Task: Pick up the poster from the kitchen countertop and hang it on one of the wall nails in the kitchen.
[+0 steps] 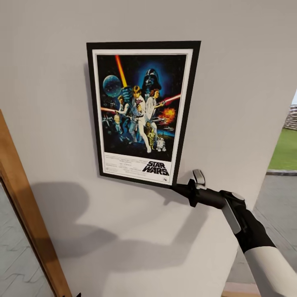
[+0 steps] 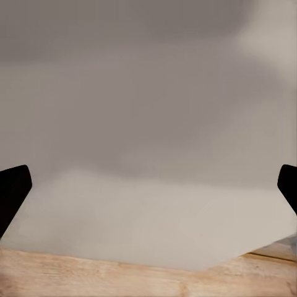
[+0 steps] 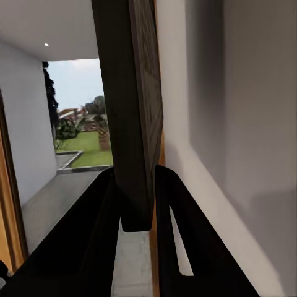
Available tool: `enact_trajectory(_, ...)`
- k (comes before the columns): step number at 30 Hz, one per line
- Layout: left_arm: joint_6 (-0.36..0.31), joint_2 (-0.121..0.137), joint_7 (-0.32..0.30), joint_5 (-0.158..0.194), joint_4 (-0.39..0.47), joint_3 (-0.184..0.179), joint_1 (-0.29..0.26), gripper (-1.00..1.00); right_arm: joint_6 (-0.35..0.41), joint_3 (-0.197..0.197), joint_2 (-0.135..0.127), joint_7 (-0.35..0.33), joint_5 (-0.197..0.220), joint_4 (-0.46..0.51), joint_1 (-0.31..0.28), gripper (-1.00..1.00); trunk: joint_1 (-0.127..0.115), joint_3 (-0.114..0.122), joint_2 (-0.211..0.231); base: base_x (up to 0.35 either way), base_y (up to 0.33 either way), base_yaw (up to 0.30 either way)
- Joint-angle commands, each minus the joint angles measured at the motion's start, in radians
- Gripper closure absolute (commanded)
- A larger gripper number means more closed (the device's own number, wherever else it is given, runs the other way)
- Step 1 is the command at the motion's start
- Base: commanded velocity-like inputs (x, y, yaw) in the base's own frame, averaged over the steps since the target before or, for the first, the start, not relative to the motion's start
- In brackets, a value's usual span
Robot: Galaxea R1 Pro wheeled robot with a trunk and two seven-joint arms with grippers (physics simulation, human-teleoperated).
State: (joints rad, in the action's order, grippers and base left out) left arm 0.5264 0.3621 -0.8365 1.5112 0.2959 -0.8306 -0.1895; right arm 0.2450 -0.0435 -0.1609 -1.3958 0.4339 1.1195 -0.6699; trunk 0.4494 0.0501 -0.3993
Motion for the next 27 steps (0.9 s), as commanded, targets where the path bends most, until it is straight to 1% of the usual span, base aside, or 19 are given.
enact_trajectory(1, 0.003, 0.001, -0.003, 0.011, 0.000, -0.008, -0.001, -1.00, 0.014, -0.003, -0.001, -0.004, 0.008, -0.001, 0.000, 1.00, 0.001, 0.000, -0.001, 0.101, 0.105, 0.000)
enact_trajectory(12, 0.003, 0.001, -0.003, 0.011, 0.000, -0.008, -0.001, -1.00, 0.014, -0.003, 0.000, -0.005, 0.008, -0.001, 0.000, 1.00, 0.001, 0.000, -0.001, 0.029, 0.032, 0.000)
enact_trajectory(19, 0.003, 0.001, -0.003, 0.011, 0.000, -0.008, -0.001, -1.00, 0.014, -0.003, 0.000, -0.005, 0.008, -0.001, 0.000, 1.00, 0.001, 0.000, -0.001, 0.066, 0.074, 0.000)
enact_trajectory(27, 0.003, 0.001, -0.003, 0.011, 0.000, -0.008, -0.001, -1.00, 0.014, -0.003, 0.000, -0.005, 0.008, -0.001, 0.000, 1.00, 0.001, 0.000, -0.001, 0.015, 0.016, 0.000)
